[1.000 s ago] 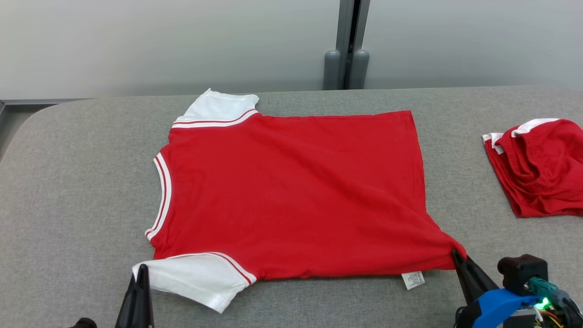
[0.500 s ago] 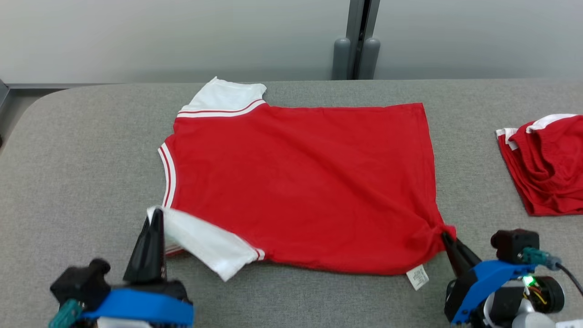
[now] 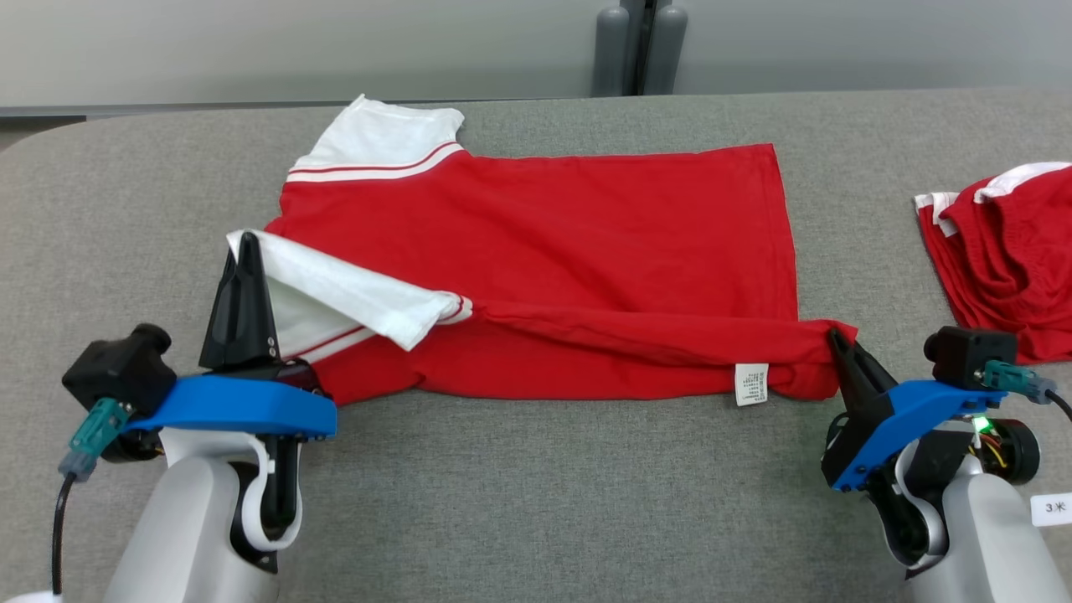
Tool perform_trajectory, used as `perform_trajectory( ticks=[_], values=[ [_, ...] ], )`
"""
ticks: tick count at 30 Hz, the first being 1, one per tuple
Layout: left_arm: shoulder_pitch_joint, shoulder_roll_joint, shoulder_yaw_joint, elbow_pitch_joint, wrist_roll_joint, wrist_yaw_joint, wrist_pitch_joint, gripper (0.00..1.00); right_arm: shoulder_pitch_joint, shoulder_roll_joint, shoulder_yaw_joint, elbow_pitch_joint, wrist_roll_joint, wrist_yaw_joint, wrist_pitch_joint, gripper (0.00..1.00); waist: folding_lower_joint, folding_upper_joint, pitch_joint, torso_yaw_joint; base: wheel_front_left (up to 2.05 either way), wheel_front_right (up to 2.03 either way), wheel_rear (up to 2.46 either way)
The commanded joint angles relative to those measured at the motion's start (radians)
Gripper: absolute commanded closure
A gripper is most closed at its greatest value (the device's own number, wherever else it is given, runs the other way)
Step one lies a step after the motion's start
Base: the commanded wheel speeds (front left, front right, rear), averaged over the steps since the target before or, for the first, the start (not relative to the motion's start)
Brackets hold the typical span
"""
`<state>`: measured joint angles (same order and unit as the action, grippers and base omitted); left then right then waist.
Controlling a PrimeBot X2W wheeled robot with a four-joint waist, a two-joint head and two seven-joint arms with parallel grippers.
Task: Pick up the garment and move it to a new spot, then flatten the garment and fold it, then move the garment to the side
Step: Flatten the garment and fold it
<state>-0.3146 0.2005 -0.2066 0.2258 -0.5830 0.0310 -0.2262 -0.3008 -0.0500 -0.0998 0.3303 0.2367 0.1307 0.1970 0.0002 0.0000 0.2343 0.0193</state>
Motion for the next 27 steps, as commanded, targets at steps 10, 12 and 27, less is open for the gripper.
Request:
perform_trajectory(
  ticks=[10,12,27],
  values=[
    [-0.112,-0.013,0.014,0.148,0.033,-0.035,-0.034,1.00,-0.089,-0.001,0.038,0.077,0.031,0.000,-0.071,1.00,-0.0002,0.0000,0.041,-0.019,0.00,0.00,0.00],
    [-0.124,-0.015,0.022,0.168,0.037,-0.038,-0.036,1.00,-0.107,-0.001,0.045,0.092,0.037,0.000,-0.083,1.00,-0.0002,0.0000,0.048,-0.020,0.00,0.00,0.00],
    [-0.134,-0.056,0.115,0.174,0.104,-0.074,-0.040,0.00,-0.188,-0.001,0.081,0.137,0.010,0.000,-0.231,0.00,-0.0002,0.0000,0.077,-0.017,0.00,0.00,0.00]
  ],
)
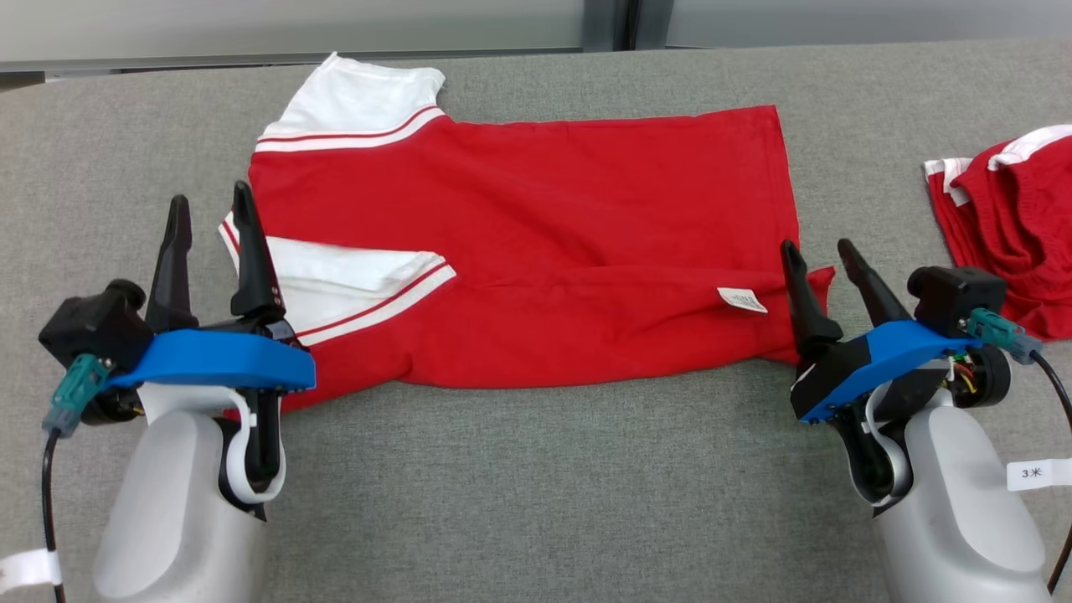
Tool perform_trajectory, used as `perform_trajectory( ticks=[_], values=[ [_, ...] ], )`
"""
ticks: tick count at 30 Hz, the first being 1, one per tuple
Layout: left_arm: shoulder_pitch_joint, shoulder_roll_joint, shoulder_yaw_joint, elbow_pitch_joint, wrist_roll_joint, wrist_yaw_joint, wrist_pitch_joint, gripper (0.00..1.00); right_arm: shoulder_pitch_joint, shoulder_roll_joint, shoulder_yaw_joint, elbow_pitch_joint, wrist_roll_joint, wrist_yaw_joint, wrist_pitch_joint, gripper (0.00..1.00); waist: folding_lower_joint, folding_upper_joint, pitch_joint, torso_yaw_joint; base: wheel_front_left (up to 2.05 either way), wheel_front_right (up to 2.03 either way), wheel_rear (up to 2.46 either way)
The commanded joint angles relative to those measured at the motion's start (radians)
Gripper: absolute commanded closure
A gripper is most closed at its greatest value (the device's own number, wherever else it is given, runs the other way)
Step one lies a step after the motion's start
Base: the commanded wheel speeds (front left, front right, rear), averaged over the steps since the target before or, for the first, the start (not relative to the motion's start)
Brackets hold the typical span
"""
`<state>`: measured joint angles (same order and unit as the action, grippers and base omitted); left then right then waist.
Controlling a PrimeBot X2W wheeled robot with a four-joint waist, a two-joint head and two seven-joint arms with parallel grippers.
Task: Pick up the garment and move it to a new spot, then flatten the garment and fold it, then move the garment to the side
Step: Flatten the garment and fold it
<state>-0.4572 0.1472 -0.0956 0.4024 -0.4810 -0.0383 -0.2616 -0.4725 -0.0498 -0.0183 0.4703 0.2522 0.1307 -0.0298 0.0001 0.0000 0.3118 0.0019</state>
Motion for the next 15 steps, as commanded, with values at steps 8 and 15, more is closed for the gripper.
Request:
perform_trajectory(
  ticks=[8,15],
  values=[
    [0.084,-0.013,0.025,-0.049,0.020,-0.040,-0.004,0.00,0.028,-0.001,-0.003,-0.104,-0.089,0.000,-0.042,0.00,-0.0001,0.0000,-0.016,0.003,0.00,0.00,0.00],
    [0.208,0.004,0.021,-0.060,-0.015,-0.034,0.069,0.00,0.119,-0.001,-0.019,-0.225,-0.132,0.000,-0.021,0.00,-0.0001,0.0000,-0.047,0.017,0.00,0.00,0.00]
  ],
)
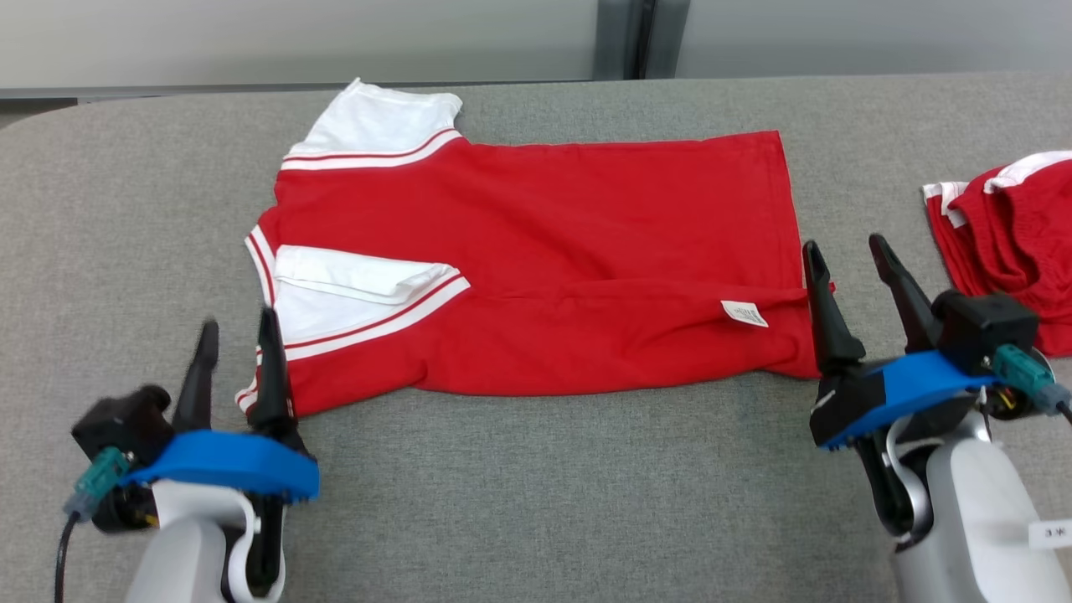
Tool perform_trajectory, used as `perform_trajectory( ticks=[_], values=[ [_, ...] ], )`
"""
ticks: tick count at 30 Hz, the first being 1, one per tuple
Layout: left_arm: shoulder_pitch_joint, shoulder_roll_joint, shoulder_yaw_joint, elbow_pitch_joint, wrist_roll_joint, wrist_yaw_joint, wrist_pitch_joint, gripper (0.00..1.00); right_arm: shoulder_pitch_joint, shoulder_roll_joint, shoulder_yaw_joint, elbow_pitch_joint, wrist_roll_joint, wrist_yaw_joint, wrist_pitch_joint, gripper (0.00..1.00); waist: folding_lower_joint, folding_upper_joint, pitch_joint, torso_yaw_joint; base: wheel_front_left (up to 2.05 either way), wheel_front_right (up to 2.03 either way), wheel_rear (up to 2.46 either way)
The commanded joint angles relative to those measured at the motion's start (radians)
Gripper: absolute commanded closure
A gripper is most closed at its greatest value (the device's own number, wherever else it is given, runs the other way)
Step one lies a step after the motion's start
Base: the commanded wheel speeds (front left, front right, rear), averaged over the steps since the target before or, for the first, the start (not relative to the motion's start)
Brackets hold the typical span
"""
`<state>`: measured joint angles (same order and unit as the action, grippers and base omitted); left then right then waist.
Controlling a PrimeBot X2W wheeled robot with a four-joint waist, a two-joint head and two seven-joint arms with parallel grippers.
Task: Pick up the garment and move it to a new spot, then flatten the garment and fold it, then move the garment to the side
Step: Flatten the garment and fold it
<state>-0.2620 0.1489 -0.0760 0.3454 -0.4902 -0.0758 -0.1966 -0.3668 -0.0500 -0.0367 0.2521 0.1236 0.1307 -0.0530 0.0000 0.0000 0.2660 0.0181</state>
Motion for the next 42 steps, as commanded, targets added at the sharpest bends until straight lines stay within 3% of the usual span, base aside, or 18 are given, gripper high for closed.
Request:
perform_trajectory(
  ticks=[1,10,17,19,20,21,27,35,36,37,39,40,41,42],
  values=[
    [0.030,0.003,0.001,-0.002,-0.011,0.009,0.025,0.00,0.030,-0.001,-0.001,-0.020,-0.006,0.000,0.007,0.00,0.0000,0.0000,-0.006,0.003,0.00,0.00,0.00],
    [0.121,0.001,0.022,-0.013,-0.077,0.078,0.207,0.00,0.139,-0.001,-0.010,-0.101,0.004,0.000,0.056,0.00,0.0000,0.0000,-0.011,-0.002,0.00,0.00,0.00],
    [0.102,-0.010,0.043,0.005,-0.139,0.076,0.263,0.00,0.150,-0.001,-0.018,-0.099,0.003,0.000,0.077,0.00,0.0000,0.0000,0.006,-0.019,0.00,0.00,0.00],
    [0.092,-0.013,0.039,0.012,-0.146,0.068,0.264,0.68,0.149,-0.001,-0.017,-0.087,0.009,0.000,0.090,0.00,0.0000,0.0000,0.010,-0.023,0.00,0.00,0.00],
    [0.088,-0.014,0.039,0.012,-0.150,0.064,0.259,0.93,0.149,-0.001,-0.017,-0.080,0.010,0.000,0.097,0.00,0.0000,0.0000,0.012,-0.025,0.00,0.00,0.00],
    [0.084,-0.015,0.038,0.012,-0.150,0.060,0.253,1.00,0.147,-0.001,-0.019,-0.069,0.013,0.000,0.106,0.00,0.0000,0.0000,0.014,-0.025,0.00,0.00,0.00],
    [0.068,-0.017,0.034,0.013,-0.143,0.050,0.210,1.00,0.116,-0.001,-0.032,0.019,0.012,0.000,0.138,0.00,0.0000,0.0000,0.019,-0.016,0.00,0.00,0.00],
    [0.063,-0.022,0.023,0.014,-0.145,0.043,0.188,1.00,0.049,-0.001,-0.003,0.188,0.102,0.000,0.165,0.00,0.0000,0.0000,0.013,0.008,0.00,0.00,0.00],
    [0.064,-0.022,0.022,0.015,-0.146,0.042,0.185,1.00,0.040,-0.001,0.003,0.210,0.108,0.000,0.165,0.19,0.0000,0.0000,0.011,0.010,0.00,0.00,0.00],
    [0.065,-0.023,0.021,0.016,-0.147,0.043,0.183,1.00,0.032,-0.001,0.006,0.230,0.119,0.000,0.162,0.50,0.0000,0.0000,0.010,0.012,0.00,0.00,0.00],
    [0.068,-0.024,0.021,0.018,-0.149,0.041,0.175,1.00,0.012,-0.001,0.013,0.267,0.143,0.000,0.156,0.68,0.0000,0.0000,0.006,0.014,0.00,0.00,0.00],
    [0.069,-0.024,0.021,0.018,-0.148,0.039,0.169,1.00,0.001,-0.001,0.015,0.282,0.149,0.000,0.150,0.87,0.0000,0.0000,0.004,0.015,0.00,0.00,0.00],
    [0.069,-0.024,0.021,0.018,-0.148,0.039,0.169,1.00,0.001,-0.001,0.015,0.282,0.149,0.000,0.150,0.87,0.0000,0.0000,0.004,0.015,0.00,0.00,0.00],
    [0.071,-0.024,0.022,0.019,-0.150,0.037,0.164,1.00,-0.010,-0.001,0.016,0.293,0.152,0.000,0.142,1.00,0.0000,0.0000,0.001,0.015,0.00,0.00,0.00]
  ],
)
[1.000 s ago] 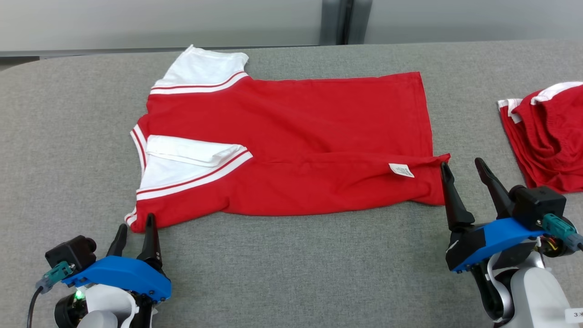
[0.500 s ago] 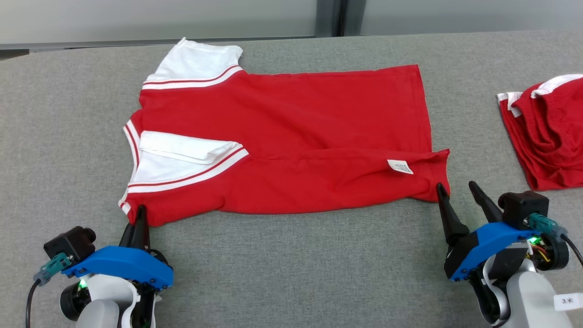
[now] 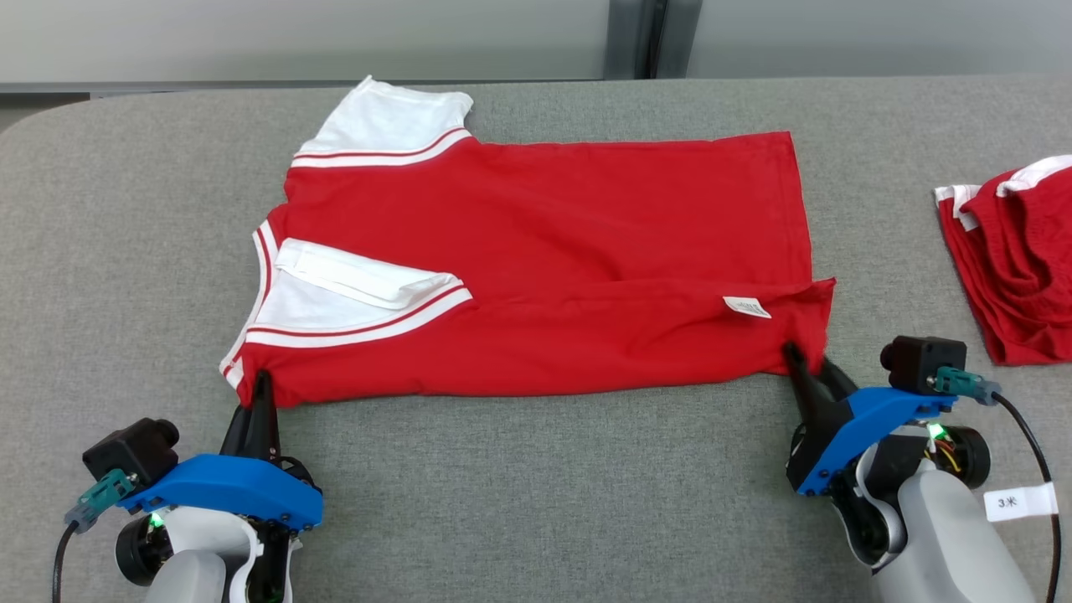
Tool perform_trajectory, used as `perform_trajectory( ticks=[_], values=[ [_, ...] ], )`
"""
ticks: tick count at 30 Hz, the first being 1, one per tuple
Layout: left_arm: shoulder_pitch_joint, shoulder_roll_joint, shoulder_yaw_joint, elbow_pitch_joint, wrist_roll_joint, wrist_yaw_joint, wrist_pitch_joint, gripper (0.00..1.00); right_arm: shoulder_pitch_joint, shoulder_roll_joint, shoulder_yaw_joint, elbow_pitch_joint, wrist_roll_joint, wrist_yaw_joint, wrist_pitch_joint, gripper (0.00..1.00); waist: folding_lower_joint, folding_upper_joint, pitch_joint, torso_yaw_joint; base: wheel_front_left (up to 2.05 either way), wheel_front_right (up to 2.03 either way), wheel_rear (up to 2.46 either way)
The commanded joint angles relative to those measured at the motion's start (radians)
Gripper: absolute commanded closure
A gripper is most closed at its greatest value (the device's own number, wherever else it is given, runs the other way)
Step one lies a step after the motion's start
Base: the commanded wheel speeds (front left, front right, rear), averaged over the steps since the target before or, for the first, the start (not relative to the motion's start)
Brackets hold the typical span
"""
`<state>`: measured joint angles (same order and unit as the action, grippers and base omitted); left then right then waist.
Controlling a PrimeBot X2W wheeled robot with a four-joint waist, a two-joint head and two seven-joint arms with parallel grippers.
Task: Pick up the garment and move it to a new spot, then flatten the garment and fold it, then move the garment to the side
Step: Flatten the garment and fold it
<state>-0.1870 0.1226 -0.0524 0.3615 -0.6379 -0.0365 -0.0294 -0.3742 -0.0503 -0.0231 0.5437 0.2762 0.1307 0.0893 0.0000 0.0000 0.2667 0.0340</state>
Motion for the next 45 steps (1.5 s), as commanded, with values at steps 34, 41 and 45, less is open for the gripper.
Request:
perform_trajectory(
  ticks=[34,41,45],
  values=[
    [0.423,0.033,-0.061,-0.370,-0.044,0.022,0.093,1.00,0.496,-0.001,-0.108,-0.550,0.001,0.000,0.230,0.74,0.0000,0.0000,-0.086,-0.003,0.00,0.00,0.00],
    [0.404,0.066,-0.046,-0.375,-0.015,0.036,0.079,0.00,0.487,-0.001,-0.102,-0.534,0.015,0.000,0.180,0.00,0.0000,0.0000,-0.088,-0.022,0.00,0.00,0.00],
    [0.389,0.096,-0.039,-0.428,0.013,0.053,0.092,0.00,0.461,-0.001,-0.119,-0.566,-0.005,0.000,0.159,0.00,0.0000,0.0000,-0.090,-0.035,0.00,0.00,0.00]
  ],
)
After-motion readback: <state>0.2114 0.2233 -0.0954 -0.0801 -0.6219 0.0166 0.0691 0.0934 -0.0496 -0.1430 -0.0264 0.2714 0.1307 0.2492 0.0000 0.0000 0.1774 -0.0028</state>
